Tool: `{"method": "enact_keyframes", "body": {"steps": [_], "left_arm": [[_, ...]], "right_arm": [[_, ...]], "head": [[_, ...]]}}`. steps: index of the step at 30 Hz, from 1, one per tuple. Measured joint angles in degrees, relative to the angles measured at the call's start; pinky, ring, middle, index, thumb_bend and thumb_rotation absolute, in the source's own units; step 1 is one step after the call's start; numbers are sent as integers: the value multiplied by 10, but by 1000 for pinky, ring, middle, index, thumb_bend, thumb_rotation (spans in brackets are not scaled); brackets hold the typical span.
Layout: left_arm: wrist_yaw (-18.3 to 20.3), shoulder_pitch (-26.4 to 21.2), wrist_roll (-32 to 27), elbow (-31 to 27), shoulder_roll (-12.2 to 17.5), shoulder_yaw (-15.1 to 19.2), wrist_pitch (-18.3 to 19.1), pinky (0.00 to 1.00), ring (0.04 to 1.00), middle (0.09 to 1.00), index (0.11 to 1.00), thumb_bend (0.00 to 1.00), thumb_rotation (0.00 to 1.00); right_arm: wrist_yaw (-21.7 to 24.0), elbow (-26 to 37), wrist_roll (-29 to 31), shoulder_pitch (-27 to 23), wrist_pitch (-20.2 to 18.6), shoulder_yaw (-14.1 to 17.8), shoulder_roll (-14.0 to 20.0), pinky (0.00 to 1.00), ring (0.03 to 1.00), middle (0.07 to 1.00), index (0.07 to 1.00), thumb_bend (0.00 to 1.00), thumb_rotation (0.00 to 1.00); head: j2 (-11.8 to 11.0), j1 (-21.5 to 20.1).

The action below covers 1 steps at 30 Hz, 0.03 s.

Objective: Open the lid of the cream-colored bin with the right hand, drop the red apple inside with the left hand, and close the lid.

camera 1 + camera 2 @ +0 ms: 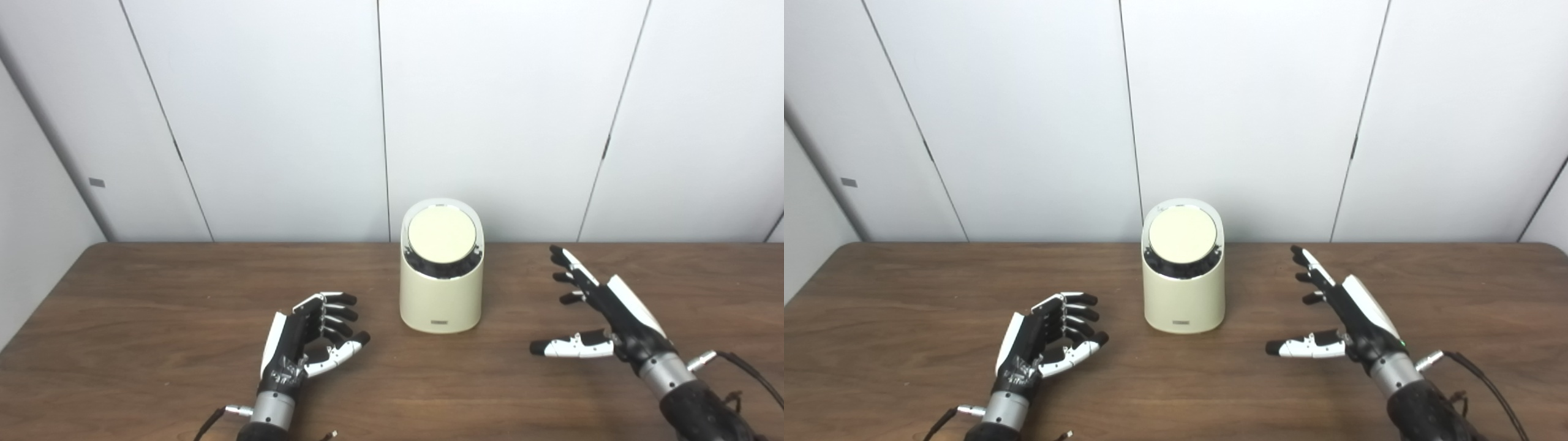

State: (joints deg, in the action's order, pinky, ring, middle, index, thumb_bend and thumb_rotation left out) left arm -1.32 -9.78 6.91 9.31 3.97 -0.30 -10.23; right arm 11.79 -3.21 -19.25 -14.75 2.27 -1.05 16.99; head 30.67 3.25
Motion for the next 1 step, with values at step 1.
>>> {"method": "enact_keyframes", "body": {"steps": [1], "left_arm": [[0,0,-3,0,1,0,0,415,503,590,655,623,0]], "right_arm": [[-4,-9,6,6,11,-1,-3,695,853,937,975,784,216]], "head": [[-1,-3]]}}
